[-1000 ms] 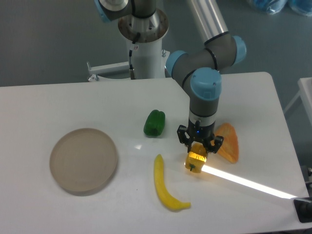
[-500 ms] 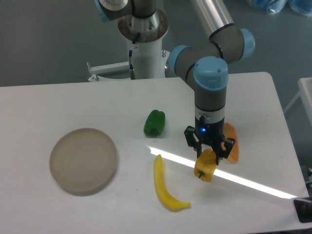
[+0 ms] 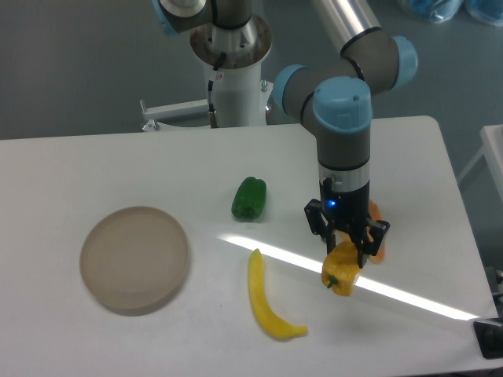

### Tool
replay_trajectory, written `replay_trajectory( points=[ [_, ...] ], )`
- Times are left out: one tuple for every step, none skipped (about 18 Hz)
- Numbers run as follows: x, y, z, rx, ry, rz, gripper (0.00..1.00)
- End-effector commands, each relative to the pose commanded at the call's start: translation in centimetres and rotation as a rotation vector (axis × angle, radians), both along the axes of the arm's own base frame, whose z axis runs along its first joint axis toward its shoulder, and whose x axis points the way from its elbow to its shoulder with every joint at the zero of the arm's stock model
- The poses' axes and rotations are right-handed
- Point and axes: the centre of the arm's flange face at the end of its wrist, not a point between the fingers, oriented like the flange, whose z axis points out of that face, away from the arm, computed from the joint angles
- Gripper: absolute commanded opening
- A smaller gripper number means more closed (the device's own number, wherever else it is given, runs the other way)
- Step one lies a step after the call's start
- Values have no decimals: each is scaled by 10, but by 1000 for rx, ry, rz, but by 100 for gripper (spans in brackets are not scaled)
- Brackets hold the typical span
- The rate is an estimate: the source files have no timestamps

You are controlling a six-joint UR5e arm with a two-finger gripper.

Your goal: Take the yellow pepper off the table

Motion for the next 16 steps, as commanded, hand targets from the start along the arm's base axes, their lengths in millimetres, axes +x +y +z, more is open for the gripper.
replay_trajectory(
  points=[
    [1, 0, -2, -8, 2, 0, 45],
    [0, -1, -2, -13, 10, 3, 45],
    [0, -1, 1, -16, 20, 6, 45],
    [-1, 0, 2, -16, 25, 3, 45],
    [-1, 0, 2, -18, 27, -1, 45],
    [-2, -1, 3, -18, 30, -2, 45],
    [-1, -1, 2, -20, 30, -3, 45],
    [-2, 0, 0, -24, 32, -1, 45],
    [-3, 0, 0, -27, 35, 1, 45],
    [-3, 0, -2, -31, 34, 4, 45],
    [-3, 0, -4, -34, 33, 5, 45],
    [-3, 1, -3, -33, 34, 3, 45],
    [-4, 1, -1, -30, 37, 5, 45],
    [-4, 1, -1, -30, 37, 5, 45],
    [-3, 2, -2, -31, 36, 3, 45],
    [-3, 2, -2, -30, 38, 2, 45]
  ],
)
